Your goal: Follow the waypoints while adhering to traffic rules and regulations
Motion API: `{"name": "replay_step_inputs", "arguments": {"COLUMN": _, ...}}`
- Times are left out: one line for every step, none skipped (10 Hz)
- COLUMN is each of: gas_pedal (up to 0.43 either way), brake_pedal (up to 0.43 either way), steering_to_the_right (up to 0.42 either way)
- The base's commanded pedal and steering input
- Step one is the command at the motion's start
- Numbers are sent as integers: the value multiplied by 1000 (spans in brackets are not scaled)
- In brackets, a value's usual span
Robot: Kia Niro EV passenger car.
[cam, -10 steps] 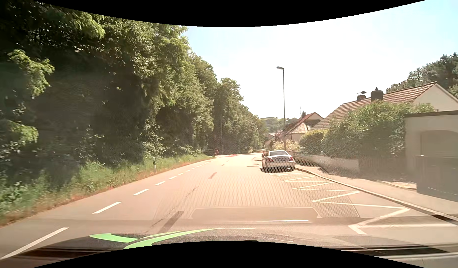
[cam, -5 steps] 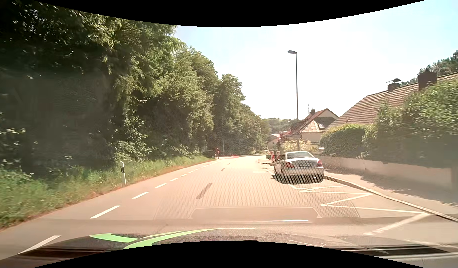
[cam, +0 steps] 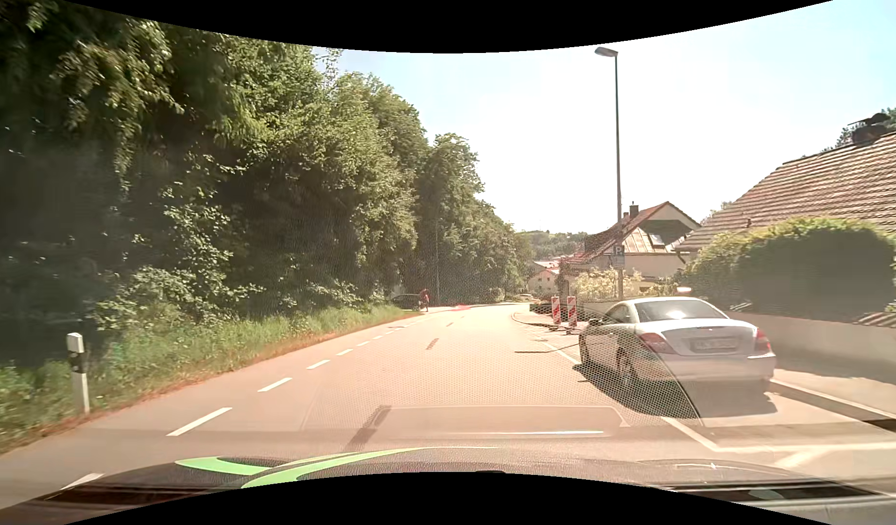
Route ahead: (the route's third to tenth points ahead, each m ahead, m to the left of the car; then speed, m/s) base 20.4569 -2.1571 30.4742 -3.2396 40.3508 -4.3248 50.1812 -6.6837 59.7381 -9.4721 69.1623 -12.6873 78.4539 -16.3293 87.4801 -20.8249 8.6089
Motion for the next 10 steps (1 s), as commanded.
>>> {"name": "replay_step_inputs", "arguments": {"gas_pedal": 0, "brake_pedal": 110, "steering_to_the_right": -1}}
{"name": "replay_step_inputs", "arguments": {"gas_pedal": 0, "brake_pedal": 98, "steering_to_the_right": 5}}
{"name": "replay_step_inputs", "arguments": {"gas_pedal": 0, "brake_pedal": 91, "steering_to_the_right": 11}}
{"name": "replay_step_inputs", "arguments": {"gas_pedal": 0, "brake_pedal": 67, "steering_to_the_right": 17}}
{"name": "replay_step_inputs", "arguments": {"gas_pedal": 0, "brake_pedal": 73, "steering_to_the_right": 23}}
{"name": "replay_step_inputs", "arguments": {"gas_pedal": 0, "brake_pedal": 85, "steering_to_the_right": 23}}
{"name": "replay_step_inputs", "arguments": {"gas_pedal": 0, "brake_pedal": 85, "steering_to_the_right": 23}}
{"name": "replay_step_inputs", "arguments": {"gas_pedal": 0, "brake_pedal": 91, "steering_to_the_right": 23}}
{"name": "replay_step_inputs", "arguments": {"gas_pedal": 0, "brake_pedal": 98, "steering_to_the_right": 23}}
{"name": "replay_step_inputs", "arguments": {"gas_pedal": 0, "brake_pedal": 91, "steering_to_the_right": 24}}
